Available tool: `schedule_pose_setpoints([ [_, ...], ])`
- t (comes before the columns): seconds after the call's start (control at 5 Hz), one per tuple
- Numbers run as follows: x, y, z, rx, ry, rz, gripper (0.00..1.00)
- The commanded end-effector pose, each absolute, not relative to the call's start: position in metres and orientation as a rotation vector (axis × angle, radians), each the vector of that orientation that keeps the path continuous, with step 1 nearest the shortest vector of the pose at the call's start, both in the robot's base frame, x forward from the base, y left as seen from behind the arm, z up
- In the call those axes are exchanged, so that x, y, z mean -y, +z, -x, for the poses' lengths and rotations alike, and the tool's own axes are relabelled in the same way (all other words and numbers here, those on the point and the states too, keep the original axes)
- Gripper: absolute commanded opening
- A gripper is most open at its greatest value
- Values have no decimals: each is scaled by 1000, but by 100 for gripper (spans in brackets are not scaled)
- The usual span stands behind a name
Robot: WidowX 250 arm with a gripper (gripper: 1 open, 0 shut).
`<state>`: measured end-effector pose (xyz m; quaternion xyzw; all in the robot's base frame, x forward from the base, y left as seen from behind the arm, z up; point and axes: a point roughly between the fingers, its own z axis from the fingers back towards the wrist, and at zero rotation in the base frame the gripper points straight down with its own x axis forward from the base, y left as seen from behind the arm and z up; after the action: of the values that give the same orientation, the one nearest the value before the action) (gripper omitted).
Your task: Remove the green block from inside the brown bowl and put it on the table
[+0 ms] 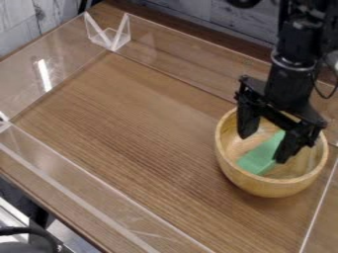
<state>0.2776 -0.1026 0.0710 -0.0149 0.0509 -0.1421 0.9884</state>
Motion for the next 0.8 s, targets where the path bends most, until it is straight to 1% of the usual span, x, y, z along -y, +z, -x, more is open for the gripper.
schedule_pose_setpoints([
  [0.0,102,73,-282,-58,-277,38,100],
  [0.6,101,56,-280,-62,-286,43,100],
])
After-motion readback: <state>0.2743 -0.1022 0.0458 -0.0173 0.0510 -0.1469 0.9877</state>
